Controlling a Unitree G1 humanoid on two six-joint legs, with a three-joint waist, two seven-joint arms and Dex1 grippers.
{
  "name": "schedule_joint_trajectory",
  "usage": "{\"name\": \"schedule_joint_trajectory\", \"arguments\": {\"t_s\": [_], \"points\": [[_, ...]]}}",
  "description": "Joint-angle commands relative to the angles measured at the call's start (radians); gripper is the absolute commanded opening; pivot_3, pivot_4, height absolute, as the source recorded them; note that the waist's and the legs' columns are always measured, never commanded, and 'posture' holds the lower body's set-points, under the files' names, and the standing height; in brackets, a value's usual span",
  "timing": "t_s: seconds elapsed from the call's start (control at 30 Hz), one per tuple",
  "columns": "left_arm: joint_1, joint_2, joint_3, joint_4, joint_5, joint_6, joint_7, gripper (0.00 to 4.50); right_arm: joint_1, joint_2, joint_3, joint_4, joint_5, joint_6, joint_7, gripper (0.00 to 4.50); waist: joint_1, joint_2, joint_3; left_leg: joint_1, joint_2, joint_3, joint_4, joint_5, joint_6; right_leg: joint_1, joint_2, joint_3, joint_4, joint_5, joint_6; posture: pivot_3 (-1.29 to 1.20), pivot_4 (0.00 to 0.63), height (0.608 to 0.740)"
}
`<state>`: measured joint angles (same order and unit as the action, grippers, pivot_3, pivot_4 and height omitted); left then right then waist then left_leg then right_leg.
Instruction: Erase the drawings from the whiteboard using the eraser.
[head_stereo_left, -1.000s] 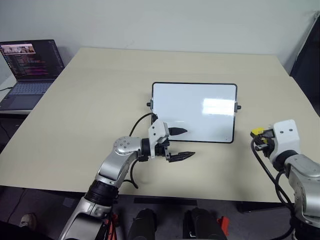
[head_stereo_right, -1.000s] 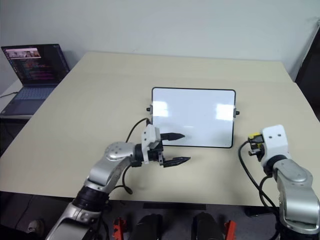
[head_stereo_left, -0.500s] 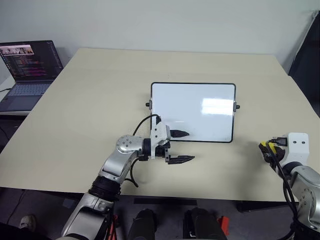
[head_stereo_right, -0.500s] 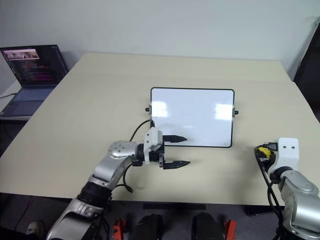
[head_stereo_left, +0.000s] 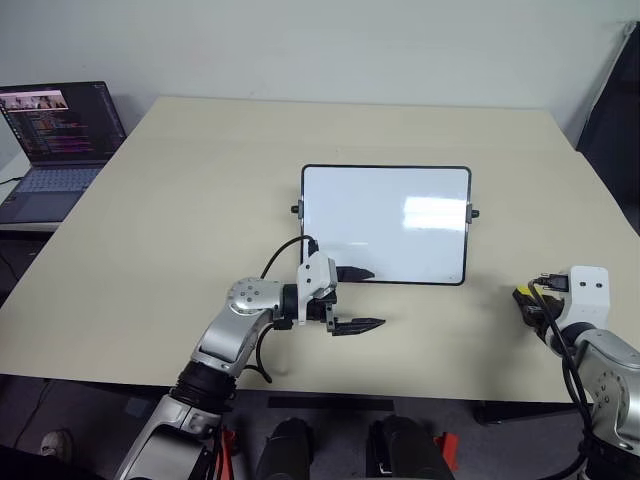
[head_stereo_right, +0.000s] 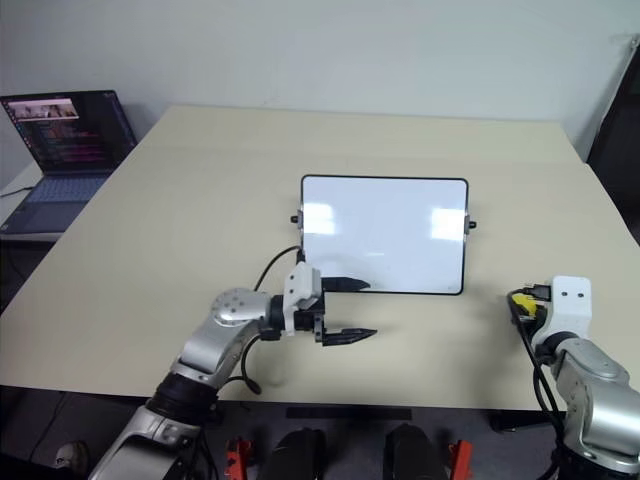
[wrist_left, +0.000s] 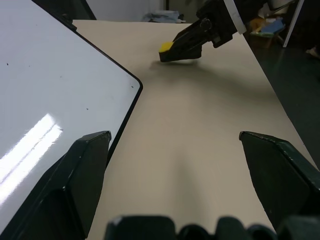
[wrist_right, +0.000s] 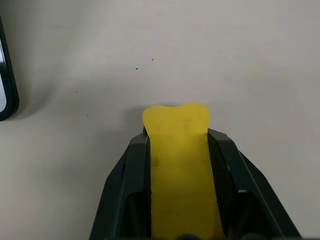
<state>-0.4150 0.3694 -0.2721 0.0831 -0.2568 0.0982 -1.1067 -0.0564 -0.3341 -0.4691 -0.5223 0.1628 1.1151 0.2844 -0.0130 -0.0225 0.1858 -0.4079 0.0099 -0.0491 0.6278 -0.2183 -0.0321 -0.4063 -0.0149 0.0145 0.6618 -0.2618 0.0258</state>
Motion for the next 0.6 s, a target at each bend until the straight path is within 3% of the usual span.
{"name": "schedule_joint_trajectory", "arguments": {"t_s": [0.03,0.1,0.43,0.6], "points": [[0.002,0.009,0.011,-0.047,-0.007,-0.004,0.000,4.50,-0.004,-0.015,-0.013,-0.008,0.018,-0.025,-0.008,1.17,-0.001,0.000,0.000,0.000,0.000,0.000,0.000,0.000,0.000,0.000,0.000,0.000,0.000,0.000,0.000,0.00,0.150,0.740],[0.005,0.013,0.012,-0.051,-0.008,-0.002,-0.001,4.50,-0.005,-0.015,-0.013,-0.004,0.024,-0.027,-0.013,1.17,-0.003,0.000,0.000,0.000,0.000,0.000,0.000,0.000,0.000,0.000,0.000,0.000,0.000,0.000,0.000,0.00,0.150,0.740],[0.001,0.016,0.012,-0.064,-0.012,0.020,0.012,4.50,-0.021,-0.044,-0.012,0.032,0.030,-0.046,-0.021,4.47,-0.007,0.000,0.000,0.000,0.000,0.000,0.001,0.000,0.000,0.000,0.000,0.000,0.001,0.000,0.000,0.00,0.150,0.740],[0.016,0.020,0.025,-0.087,-0.013,0.034,0.038,4.50,-0.028,-0.058,-0.023,0.031,0.029,-0.046,-0.039,4.49,-0.009,0.000,0.000,0.000,0.000,0.000,0.001,0.000,0.000,0.000,0.000,0.000,0.001,0.000,0.000,0.00,0.150,0.740]]}}
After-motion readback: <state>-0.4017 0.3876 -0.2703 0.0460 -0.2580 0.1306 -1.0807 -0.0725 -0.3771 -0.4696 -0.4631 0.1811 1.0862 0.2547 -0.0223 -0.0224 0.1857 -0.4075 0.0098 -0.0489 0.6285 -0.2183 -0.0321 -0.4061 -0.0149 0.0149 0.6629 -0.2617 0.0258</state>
